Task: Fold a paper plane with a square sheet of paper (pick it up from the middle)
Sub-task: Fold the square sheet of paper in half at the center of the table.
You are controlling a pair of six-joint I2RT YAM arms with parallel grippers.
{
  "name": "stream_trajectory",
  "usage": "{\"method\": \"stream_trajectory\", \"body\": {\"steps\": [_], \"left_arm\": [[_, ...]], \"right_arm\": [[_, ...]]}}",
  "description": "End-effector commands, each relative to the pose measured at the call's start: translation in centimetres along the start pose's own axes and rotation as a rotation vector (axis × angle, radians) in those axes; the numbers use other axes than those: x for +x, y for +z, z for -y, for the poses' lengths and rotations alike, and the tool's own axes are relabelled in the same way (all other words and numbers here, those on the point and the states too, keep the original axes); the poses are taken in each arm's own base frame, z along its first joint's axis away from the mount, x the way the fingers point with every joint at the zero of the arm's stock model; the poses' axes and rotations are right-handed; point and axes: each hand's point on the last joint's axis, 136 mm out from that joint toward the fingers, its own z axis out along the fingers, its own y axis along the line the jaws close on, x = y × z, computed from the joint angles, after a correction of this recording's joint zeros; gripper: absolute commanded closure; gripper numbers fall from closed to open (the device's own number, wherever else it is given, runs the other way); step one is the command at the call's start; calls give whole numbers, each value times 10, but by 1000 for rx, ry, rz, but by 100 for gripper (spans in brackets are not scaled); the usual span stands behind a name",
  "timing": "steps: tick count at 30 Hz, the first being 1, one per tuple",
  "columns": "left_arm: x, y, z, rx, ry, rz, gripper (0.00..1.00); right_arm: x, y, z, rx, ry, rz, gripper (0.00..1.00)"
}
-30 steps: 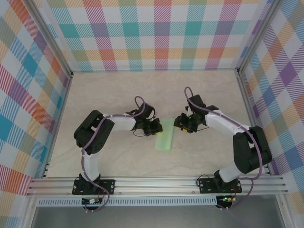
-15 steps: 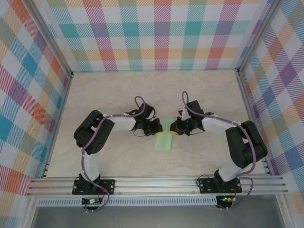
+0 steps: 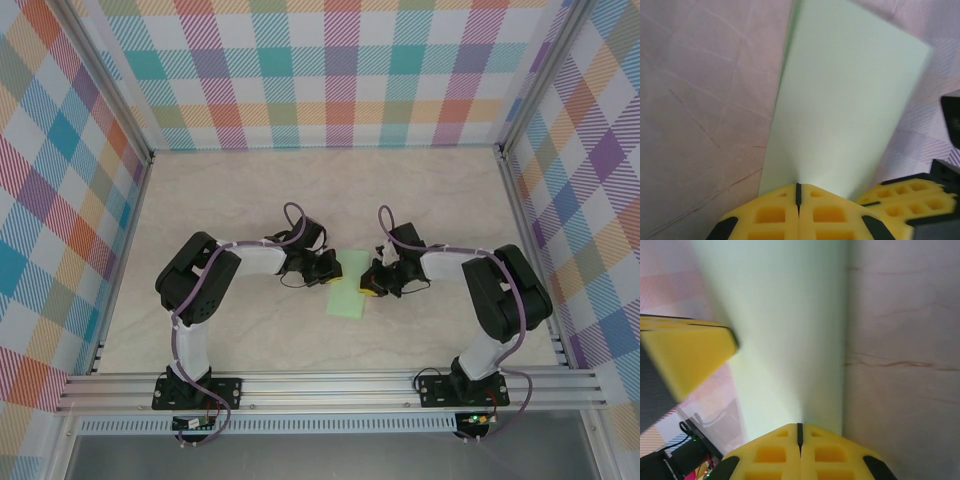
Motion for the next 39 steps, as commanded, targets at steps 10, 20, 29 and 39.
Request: {"method": "stream_trajectory", "body": {"steps": [10,20,29,39], "left_arm": [[24,15,-54,-172,-50,-61,100],[24,15,-53,-169,-48,-61,100],[25,16,-55,-171,-49,-65,100],[24,15,-51,-169,-46,-63,100]], "right_arm": [[9,-2,3,-15,-35,-6,100],[21,-6,-20,-120,-91,-30,100],[38,11,22,-21,-45,-78,100],[40,-5,-14,-114,-115,-52,100]]}}
